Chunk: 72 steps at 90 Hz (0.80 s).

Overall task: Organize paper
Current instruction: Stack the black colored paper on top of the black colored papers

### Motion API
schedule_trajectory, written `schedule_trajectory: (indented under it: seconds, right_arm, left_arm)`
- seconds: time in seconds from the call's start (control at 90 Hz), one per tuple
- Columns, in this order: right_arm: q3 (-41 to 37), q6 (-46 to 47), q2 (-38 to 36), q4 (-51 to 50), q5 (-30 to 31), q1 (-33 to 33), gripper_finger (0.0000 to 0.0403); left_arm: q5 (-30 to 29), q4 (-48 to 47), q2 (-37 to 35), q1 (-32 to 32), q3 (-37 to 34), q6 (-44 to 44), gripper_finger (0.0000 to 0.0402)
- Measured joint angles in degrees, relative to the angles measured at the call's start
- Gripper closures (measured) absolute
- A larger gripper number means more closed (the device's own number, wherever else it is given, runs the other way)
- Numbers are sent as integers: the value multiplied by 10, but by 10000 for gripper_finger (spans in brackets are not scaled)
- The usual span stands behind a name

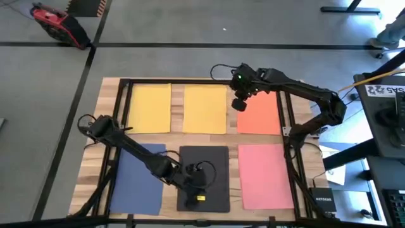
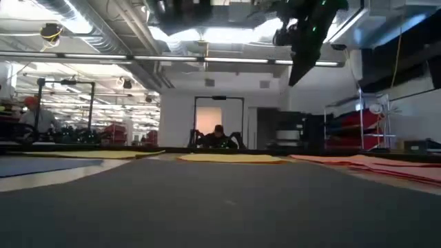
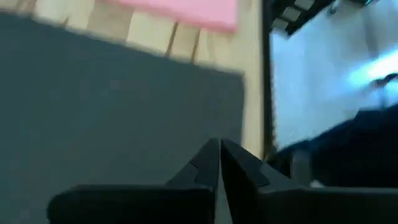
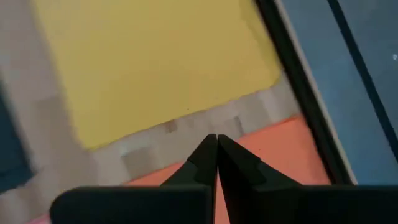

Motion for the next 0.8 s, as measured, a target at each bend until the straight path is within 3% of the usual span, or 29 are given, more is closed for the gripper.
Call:
schedule_trajectory:
  seconds: [0.222, 0.478, 0.8]
  right_arm:
    - [-57, 63, -16, 33, -30, 125, 403]
    - [-158, 122, -16, 110, -32, 246, 403]
    - [-190, 178, -17, 146, -30, 285, 403]
  left_arm:
    - [4, -103, -49, 18, 0, 52, 401]
    - [18, -155, -88, 61, -9, 109, 402]
    - [47, 36, -234, 136, -230, 63, 402]
